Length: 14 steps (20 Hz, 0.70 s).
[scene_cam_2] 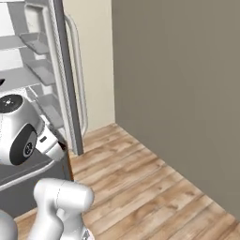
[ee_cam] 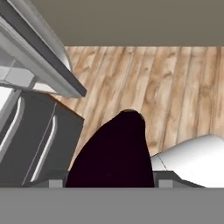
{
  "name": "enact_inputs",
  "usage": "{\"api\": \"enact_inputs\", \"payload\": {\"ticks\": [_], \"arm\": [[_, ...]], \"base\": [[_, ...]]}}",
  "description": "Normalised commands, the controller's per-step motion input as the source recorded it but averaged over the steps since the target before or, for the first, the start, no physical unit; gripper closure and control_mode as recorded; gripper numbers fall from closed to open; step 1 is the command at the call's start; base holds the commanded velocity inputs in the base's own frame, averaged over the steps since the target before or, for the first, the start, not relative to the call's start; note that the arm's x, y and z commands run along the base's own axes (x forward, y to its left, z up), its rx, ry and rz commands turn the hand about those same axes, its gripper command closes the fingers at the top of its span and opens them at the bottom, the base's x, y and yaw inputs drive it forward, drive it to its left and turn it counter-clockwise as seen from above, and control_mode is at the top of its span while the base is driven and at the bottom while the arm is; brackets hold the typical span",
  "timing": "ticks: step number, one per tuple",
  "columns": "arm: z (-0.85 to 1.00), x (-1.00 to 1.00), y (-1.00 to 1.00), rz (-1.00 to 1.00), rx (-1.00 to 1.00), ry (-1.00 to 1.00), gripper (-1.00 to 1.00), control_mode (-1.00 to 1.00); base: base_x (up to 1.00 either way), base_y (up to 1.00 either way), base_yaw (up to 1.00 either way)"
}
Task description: Gather the onion and eggplant from the fridge and place them on a tray on the dining counter. Then gather the fish and chicken drumstick from the fridge and place them on the other tray.
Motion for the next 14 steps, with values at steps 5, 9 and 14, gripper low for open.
{"api": "enact_inputs", "payload": {"ticks": [5, 9, 14], "arm": [[0.00, 0.00, 0.00, 0.00, 0.00, 0.00, 1.00, 1.00], [0.00, 0.00, 0.00, 0.00, 0.00, 0.00, 1.00, 1.00], [0.00, 0.00, 0.00, 0.00, 0.00, 0.00, 1.00, 1.00]], "base": [[0.00, -0.18, -0.51], [0.01, -0.04, -0.46], [0.06, 0.00, -0.43]]}}
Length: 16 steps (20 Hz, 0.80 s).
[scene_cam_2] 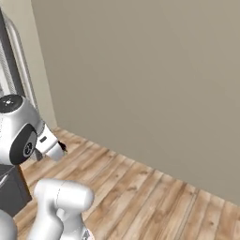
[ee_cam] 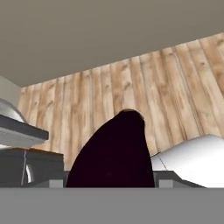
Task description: Gather the onion and eggplant from the fridge and place them on a tray on the dining counter. Then gather the fish and chicken drumstick from the fridge and place them on the other tray.
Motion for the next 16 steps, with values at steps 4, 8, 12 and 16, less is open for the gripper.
{"api": "enact_inputs", "payload": {"ticks": [4, 8, 12, 16], "arm": [[0.00, 0.00, 0.00, 0.00, 0.00, 0.00, 1.00, 1.00], [0.00, 0.00, 0.00, 0.00, 0.00, 0.00, 1.00, 1.00], [0.00, 0.00, 0.00, 0.00, 0.00, 0.00, 1.00, 1.00], [0.00, 0.00, 0.00, 0.00, 0.00, 0.00, 1.00, 1.00]], "base": [[0.07, 0.00, -0.44], [0.16, 0.00, -0.45], [0.13, 0.00, -0.43], [0.18, 0.00, -0.43]]}}
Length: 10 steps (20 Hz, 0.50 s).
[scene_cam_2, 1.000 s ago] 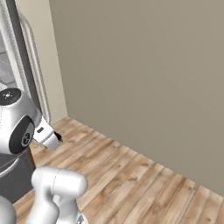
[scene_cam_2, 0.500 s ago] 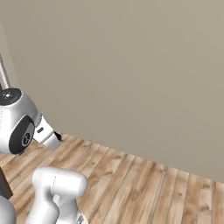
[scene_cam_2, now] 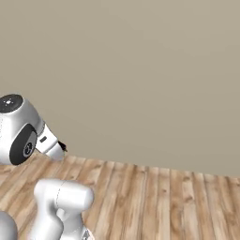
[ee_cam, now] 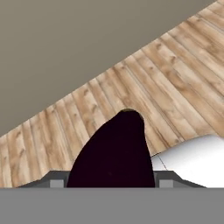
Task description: Gather the onion and eggplant from the fridge and place them on a tray on the dining counter. Then gather the fish and chicken drumstick from the fridge and place them on the other tray.
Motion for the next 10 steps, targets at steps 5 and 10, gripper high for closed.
{"api": "enact_inputs", "payload": {"ticks": [5, 10], "arm": [[0.00, 0.00, 0.00, 0.00, 0.00, 0.00, 1.00, 1.00], [0.00, 0.00, 0.00, 0.00, 0.00, 0.00, 1.00, 1.00]], "base": [[0.26, 0.00, -0.40], [0.39, 0.00, -0.36]]}}
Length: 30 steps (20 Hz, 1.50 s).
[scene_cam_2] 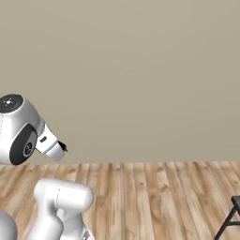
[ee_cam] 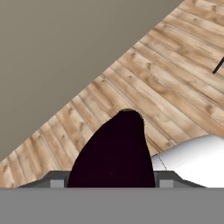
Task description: Gather the onion and eggplant from the fridge and place them on a tray on the dining counter. Then gather the fish and chicken drumstick from the fridge and place them on the other tray.
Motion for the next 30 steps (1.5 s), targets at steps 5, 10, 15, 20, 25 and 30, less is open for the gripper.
{"api": "enact_inputs", "payload": {"ticks": [5, 10, 15, 20, 25, 30], "arm": [[0.00, 0.00, 0.00, 0.00, 0.00, 0.00, 1.00, 1.00], [0.00, 0.00, 0.00, 0.00, 0.00, 0.00, 1.00, 1.00], [0.00, 0.00, 0.00, 0.00, 0.00, 0.00, 1.00, 1.00], [0.00, 0.00, 0.00, 0.00, 0.00, 0.00, 1.00, 1.00], [0.00, 0.00, 0.00, 0.00, 0.00, 0.00, 1.00, 1.00], [0.00, 0.00, 0.00, 0.00, 0.00, 0.00, 1.00, 1.00]], "base": [[0.53, 0.01, -0.32], [0.52, 0.00, -0.32], [0.58, 0.00, -0.38], [0.61, 0.00, -0.38], [0.58, 0.00, -0.40], [0.56, 0.00, -0.40]]}}
